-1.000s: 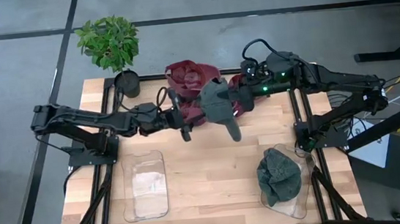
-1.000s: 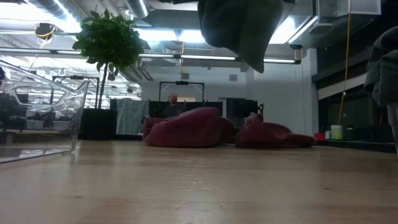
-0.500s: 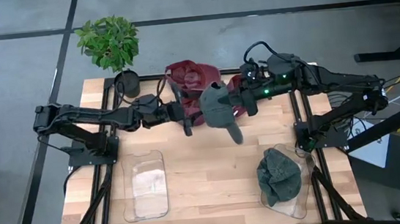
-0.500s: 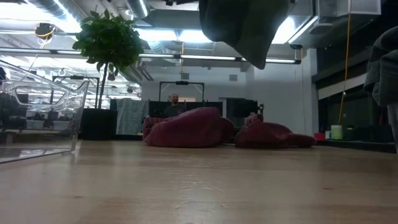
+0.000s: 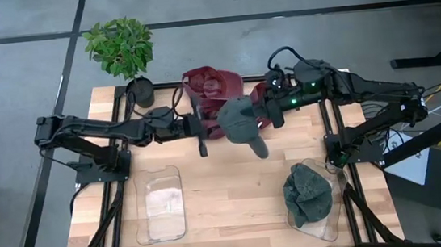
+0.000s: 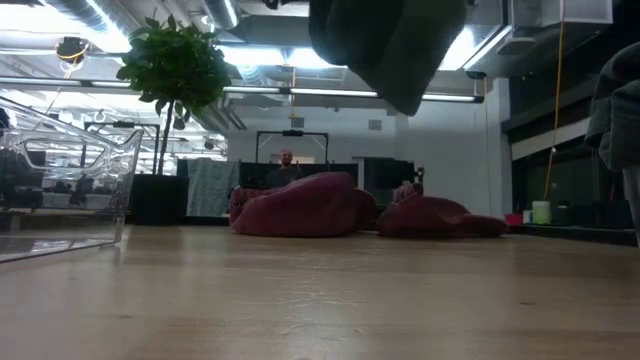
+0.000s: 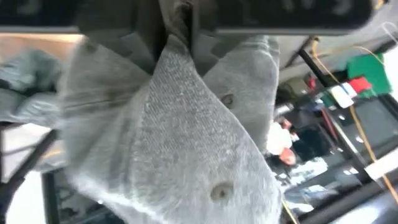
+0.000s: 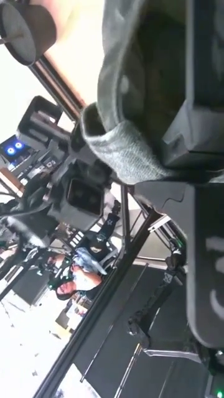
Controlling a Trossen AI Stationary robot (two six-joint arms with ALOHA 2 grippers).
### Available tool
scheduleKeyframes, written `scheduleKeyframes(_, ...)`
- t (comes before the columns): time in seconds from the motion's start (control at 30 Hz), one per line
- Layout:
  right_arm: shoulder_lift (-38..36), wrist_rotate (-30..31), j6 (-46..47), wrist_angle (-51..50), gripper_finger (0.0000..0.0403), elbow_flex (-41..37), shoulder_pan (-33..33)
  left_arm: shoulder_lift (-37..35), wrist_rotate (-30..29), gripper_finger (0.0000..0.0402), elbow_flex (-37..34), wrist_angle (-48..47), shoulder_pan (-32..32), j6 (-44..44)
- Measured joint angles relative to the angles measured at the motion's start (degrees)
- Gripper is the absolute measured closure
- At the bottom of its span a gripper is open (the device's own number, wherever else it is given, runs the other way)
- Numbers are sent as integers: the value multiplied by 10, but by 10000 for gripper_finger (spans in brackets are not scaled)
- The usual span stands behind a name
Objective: Pick & Place hat
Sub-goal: Put the gray cap into the right transparent bin
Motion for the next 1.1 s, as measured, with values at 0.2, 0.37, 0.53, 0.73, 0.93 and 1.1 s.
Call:
scheduleKeyframes(0.2, 0, 1, -7, -31, 381, 0, -1, -39, 23, 379, 0, -83, -18, -36)
scheduleKeyframes(0.37, 0, 52, -18, -70, 353, 0, -1, -72, 49, 371, 0, -195, -13, -102)
scheduleKeyframes(0.53, 0, 89, -45, -84, 310, 0, -2, -104, 146, 379, 0, -298, 8, -193)
scheduleKeyframes(0.73, 0, 118, -64, -84, 258, 0, -2, -130, 350, 371, 0, -374, 47, -374)
scheduleKeyframes(0.93, 0, 121, -74, -84, 241, 0, -2, -133, 492, 379, 0, -403, 79, -568)
scheduleKeyframes(1.1, 0, 121, -76, -81, 241, -8, -2, -129, 454, 378, 0, -403, 96, -604)
